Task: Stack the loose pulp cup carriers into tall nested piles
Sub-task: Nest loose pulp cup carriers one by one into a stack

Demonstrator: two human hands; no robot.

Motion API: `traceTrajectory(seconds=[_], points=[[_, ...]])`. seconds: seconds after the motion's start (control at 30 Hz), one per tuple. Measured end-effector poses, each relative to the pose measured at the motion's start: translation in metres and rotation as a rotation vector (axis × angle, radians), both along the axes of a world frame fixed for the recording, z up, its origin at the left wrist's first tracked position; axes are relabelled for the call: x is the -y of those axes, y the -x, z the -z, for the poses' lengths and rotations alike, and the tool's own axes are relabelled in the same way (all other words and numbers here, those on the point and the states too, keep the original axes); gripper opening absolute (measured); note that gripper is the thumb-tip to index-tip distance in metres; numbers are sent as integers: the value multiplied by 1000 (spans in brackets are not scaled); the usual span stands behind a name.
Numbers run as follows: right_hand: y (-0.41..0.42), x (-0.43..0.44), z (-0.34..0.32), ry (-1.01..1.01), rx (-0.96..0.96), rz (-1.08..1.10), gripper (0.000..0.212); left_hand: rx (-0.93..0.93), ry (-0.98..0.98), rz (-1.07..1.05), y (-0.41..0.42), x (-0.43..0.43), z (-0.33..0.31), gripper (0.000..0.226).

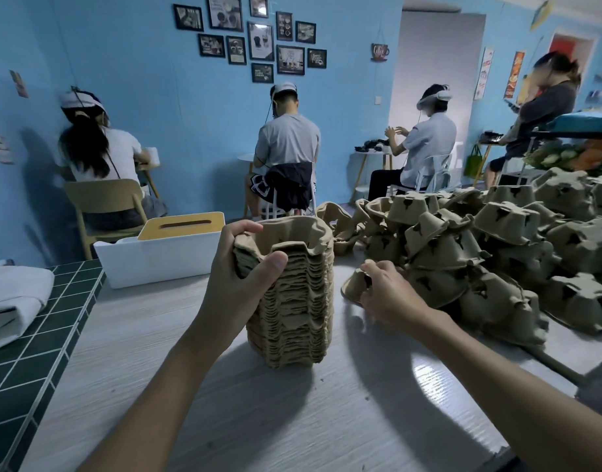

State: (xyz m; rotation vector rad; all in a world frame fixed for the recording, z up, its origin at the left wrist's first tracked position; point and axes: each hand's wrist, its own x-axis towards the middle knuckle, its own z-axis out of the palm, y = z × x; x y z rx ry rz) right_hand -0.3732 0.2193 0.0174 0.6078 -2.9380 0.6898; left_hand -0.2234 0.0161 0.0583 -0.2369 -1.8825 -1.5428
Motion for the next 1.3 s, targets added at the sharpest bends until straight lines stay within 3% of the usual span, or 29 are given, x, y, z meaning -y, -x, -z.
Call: traceTrajectory(seconds=[0.13, 0.43, 0.6, 0.7, 0.8, 0.87, 0.93, 1.03, 1.13, 1.3], points=[[4, -2, 0, 53, 46, 48, 60, 3, -10, -1, -1, 0, 0, 54], [-1, 2, -3, -18, -35, -131, 34, 10, -38, 13, -2, 0, 0, 56], [-7, 4, -5, 222, -107, -49, 42, 10, -41, 23, -2, -1, 0, 58], [-11, 5, -9, 545, 79, 5, 20, 7, -46, 8, -2, -1, -1, 55], [-15, 5, -17, 829, 454, 59, 19, 8, -53, 15, -2, -2, -1, 54], [-18, 3, -19, 867, 583, 102, 21, 5, -66, 24, -2, -3, -2, 55], [-20, 0, -17, 779, 595, 129, 25, 2, -75, 29, -3, -3, -2, 55], [-19, -5, -10, 689, 490, 167, 35, 1, -71, 32, -3, -4, -2, 55], [-18, -12, -5, 454, 124, 199, 26, -1, -76, 32, -3, -4, -2, 55], [-29, -22, 1, 214, -293, -209, 78, 5, -82, 35, -4, -4, -2, 55]])
